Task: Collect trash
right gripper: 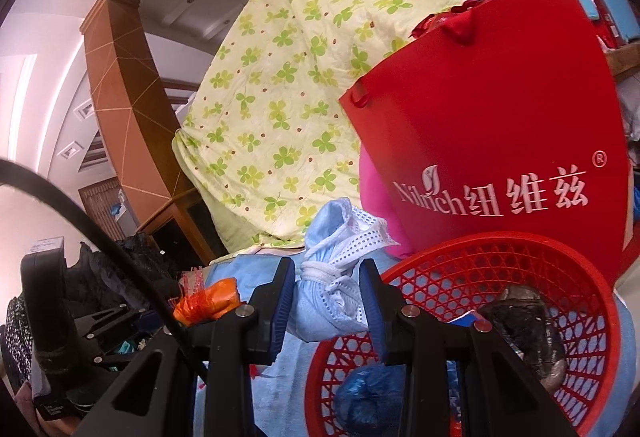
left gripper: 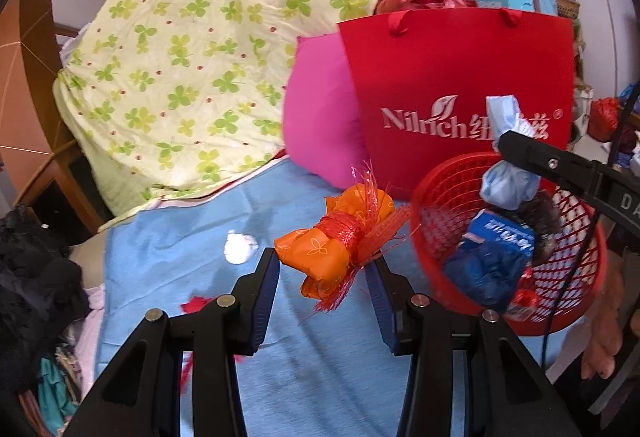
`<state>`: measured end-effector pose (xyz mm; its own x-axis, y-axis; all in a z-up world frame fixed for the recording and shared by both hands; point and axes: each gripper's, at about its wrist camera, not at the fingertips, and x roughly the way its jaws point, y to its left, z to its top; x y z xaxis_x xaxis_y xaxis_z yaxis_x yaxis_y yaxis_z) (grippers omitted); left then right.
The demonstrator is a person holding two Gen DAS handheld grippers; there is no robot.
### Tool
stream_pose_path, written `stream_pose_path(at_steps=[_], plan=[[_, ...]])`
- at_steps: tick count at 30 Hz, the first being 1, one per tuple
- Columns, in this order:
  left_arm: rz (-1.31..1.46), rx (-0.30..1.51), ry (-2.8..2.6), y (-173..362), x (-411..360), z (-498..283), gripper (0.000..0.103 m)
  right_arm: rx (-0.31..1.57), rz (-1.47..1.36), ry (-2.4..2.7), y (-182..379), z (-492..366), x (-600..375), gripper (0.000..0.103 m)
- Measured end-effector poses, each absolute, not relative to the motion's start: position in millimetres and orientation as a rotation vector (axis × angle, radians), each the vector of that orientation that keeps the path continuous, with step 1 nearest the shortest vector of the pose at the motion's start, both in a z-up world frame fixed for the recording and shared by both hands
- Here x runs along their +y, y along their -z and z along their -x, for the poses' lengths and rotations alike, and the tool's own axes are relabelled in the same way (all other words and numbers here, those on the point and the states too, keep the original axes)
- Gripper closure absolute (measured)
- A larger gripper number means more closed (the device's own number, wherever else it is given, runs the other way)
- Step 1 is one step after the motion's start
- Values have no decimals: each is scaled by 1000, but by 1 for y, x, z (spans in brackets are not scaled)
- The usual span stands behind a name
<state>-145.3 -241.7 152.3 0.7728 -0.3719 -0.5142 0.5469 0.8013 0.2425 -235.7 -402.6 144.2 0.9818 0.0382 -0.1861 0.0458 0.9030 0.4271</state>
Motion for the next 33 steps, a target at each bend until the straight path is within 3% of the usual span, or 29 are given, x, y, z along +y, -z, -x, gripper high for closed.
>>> stream_pose_path(at_steps=[20,21,22,23,33], plan=[[-287,546,823,-142,-305,161,55,160,-506,147,-139,270,-453,65],[-289,546,836,-142,-308,163,50,162,-513,155,-138,271,-456,60],[-288,546,853,-141,-311,165,40,162,-528,162,-137,273,-460,42],[-285,543,868,-141,-312,168,36,157,-545,169,-137,275,-463,33],[-272,546,824,-126,-278,167,36,87,-576,148,-145,277,-464,30]])
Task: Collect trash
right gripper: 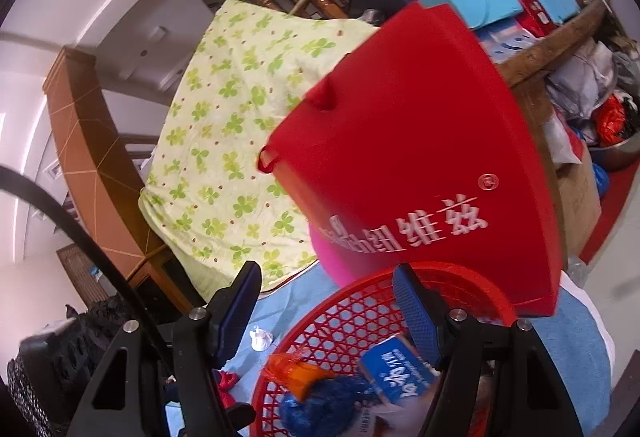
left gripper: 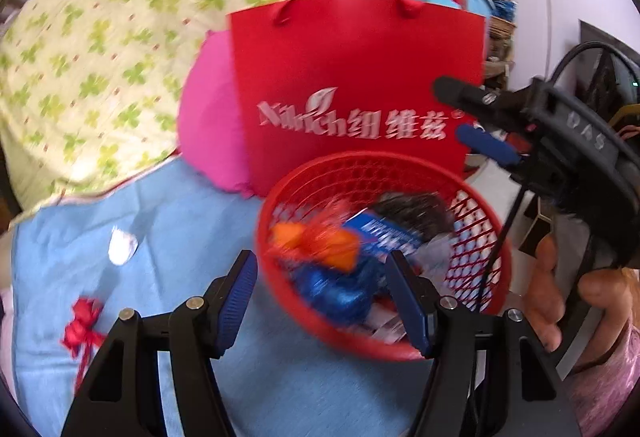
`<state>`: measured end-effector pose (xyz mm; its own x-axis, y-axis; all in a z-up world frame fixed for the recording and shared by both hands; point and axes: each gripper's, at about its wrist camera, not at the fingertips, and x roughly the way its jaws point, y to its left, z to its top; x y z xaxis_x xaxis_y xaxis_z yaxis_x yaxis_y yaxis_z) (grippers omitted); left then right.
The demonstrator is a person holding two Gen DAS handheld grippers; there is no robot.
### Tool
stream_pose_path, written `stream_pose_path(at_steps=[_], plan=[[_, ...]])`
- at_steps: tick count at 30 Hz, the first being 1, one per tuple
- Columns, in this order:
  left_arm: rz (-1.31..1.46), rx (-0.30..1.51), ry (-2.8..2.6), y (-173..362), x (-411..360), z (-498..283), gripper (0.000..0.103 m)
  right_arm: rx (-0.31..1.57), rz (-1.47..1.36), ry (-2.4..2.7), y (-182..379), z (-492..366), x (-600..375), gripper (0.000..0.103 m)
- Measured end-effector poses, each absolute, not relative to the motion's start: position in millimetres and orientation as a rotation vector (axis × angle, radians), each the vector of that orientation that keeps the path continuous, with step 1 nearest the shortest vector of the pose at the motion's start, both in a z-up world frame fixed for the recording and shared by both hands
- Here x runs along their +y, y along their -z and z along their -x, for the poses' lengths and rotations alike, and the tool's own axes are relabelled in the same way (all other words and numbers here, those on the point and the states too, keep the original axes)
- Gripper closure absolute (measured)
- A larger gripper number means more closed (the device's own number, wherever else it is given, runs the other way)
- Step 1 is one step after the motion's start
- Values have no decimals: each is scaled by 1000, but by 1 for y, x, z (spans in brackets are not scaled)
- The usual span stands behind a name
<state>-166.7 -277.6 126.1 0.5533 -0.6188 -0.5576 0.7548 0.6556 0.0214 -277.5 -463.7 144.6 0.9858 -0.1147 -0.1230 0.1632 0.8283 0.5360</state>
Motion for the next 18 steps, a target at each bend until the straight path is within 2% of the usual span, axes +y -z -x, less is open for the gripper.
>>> stream_pose_path(at_steps=[7,18], plan=[[-202,601,687,-110,-208,142,36,77,-496,76,-155,256,-423,30],[-123,721,406,-55,-82,115,36,81,-305,-154,-159,218,-321,31]])
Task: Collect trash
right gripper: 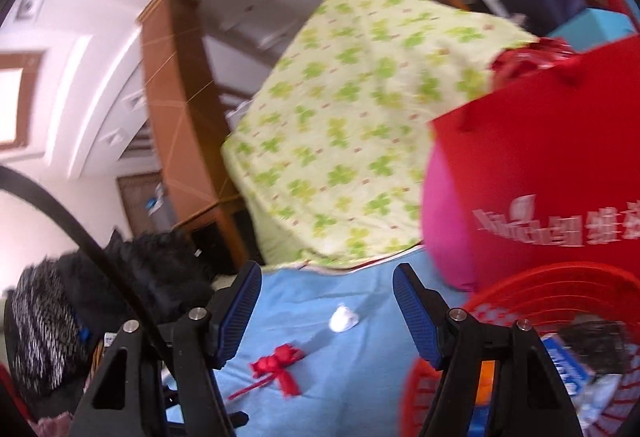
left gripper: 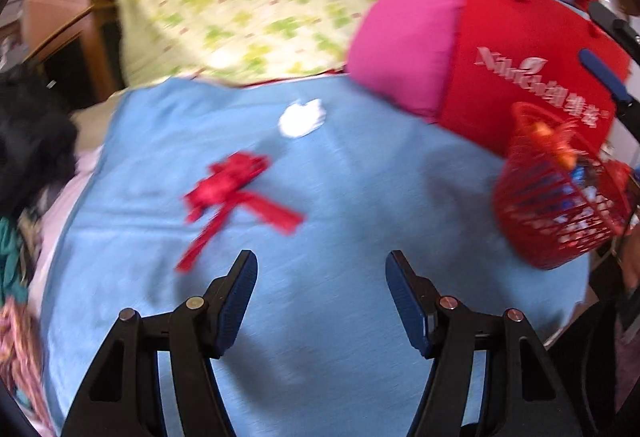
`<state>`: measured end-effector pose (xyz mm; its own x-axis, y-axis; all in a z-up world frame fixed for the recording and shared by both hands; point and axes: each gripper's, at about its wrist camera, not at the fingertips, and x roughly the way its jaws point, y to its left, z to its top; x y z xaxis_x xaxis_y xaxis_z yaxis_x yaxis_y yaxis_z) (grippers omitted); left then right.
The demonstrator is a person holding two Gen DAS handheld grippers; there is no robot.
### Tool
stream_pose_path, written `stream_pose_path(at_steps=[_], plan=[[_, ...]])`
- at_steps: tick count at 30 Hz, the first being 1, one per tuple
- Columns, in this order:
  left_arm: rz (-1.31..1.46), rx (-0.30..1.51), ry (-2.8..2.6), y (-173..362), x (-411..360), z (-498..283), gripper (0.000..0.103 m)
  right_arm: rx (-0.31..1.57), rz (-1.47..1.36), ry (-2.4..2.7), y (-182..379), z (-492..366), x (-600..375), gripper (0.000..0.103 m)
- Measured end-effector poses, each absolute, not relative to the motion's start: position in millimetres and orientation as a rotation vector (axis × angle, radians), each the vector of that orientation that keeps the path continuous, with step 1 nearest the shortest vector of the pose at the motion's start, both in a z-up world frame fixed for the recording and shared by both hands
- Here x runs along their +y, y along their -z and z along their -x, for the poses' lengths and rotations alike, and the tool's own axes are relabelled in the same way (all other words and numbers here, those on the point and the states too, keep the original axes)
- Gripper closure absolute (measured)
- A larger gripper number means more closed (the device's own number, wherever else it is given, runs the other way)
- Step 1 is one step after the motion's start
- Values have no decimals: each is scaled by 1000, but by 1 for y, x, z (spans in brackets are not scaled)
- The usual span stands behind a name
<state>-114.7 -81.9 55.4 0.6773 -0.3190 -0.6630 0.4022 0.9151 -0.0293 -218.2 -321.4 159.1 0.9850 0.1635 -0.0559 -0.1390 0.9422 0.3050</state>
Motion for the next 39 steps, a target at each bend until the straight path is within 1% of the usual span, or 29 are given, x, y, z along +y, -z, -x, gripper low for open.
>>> stream_pose_path(at_steps=[2,5,10,15,20,39], plan=[[-108,736,374,-47,-66,111,36,115,-277,-177,-155,207,-304,31],[-86,759,333,-36,-48,103,36,216,-248,-189,-144,181,-281,30],[-44,807,284,-13,-25,89,36,487,-197,-161,-106,129,-249,30],[-40,856,238,16,-11,77,36,684,-129,-132,-71,99,-228,30],[-29,884,208,34,0,69,36,719,-108,-131,-59,93,-223,30],[69,838,203,23,17,26,36,757,-186,-99,-49,67,-225,30]])
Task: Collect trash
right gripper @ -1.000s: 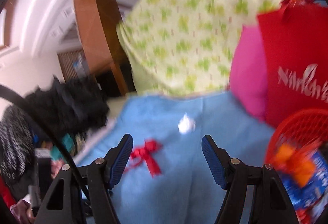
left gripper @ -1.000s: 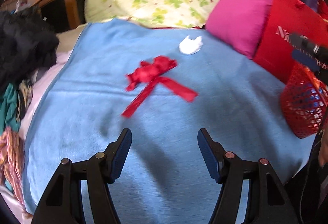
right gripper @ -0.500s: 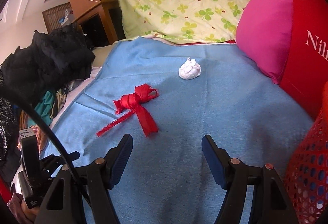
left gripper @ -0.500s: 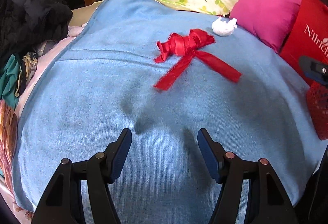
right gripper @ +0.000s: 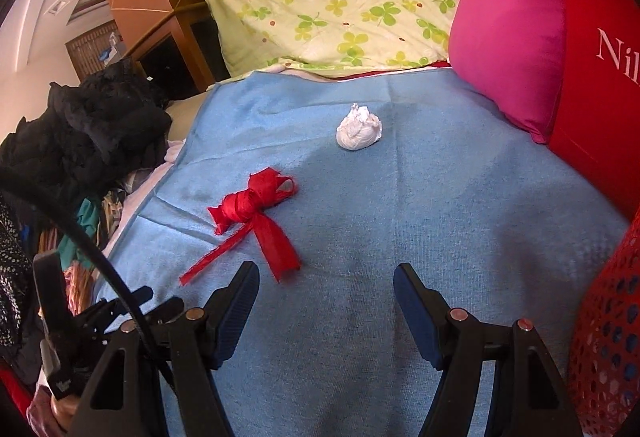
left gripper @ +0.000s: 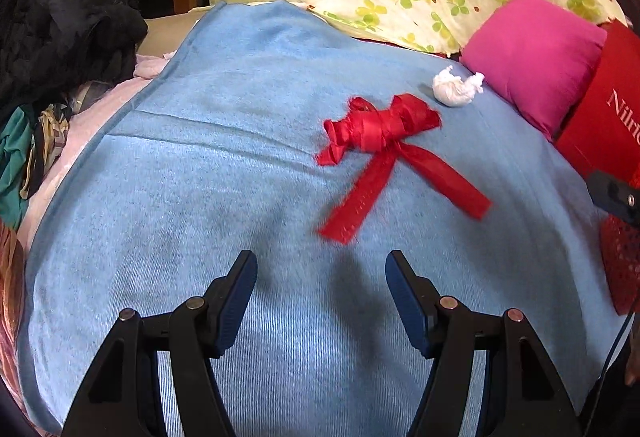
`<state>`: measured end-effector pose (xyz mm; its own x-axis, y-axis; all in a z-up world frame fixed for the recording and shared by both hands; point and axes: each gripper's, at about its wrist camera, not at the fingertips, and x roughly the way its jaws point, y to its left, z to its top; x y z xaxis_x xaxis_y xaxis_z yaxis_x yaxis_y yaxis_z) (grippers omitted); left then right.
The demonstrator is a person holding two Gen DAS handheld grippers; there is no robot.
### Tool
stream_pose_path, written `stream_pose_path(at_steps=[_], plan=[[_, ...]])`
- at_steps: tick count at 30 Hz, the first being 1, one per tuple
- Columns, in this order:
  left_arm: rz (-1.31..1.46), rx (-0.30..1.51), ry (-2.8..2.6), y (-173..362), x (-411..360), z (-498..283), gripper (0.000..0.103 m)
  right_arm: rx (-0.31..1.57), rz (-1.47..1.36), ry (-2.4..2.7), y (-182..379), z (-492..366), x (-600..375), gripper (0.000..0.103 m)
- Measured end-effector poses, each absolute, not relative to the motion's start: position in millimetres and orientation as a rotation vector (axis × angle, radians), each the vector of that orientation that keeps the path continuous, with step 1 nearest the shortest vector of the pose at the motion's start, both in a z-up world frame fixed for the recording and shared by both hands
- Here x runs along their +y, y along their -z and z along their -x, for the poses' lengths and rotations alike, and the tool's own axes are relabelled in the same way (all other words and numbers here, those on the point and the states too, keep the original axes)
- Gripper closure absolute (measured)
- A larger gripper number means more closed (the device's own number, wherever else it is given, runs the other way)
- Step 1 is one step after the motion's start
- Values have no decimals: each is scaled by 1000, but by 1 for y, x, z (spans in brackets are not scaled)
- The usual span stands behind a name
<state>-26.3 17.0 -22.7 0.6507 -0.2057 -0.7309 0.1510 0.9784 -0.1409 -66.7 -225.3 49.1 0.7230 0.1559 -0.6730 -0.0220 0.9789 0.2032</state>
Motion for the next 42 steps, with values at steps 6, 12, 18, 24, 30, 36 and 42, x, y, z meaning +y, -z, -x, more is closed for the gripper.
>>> stream_pose_path(at_steps=[6,12,18,24,30,36,42], plan=[[71,828,202,20,16,16,36,760,-182,-94,-48,64,-224,30],[76,829,208,20,16,10,36,762,-179,-89,-46,61,-222,30],[71,825,215,19,15,2,36,765,-168,-87,-45,58,-219,30],[61,818,212,18,13,-8,36,761,-168,-91,-44,48,-217,30],[55,804,214,15,13,-19,36,759,-223,-105,-42,32,-223,30],[41,788,222,13,12,-29,36,754,-224,-98,-39,9,-226,30],[19,765,224,13,10,-39,36,737,-271,-96,-38,-15,-237,30]])
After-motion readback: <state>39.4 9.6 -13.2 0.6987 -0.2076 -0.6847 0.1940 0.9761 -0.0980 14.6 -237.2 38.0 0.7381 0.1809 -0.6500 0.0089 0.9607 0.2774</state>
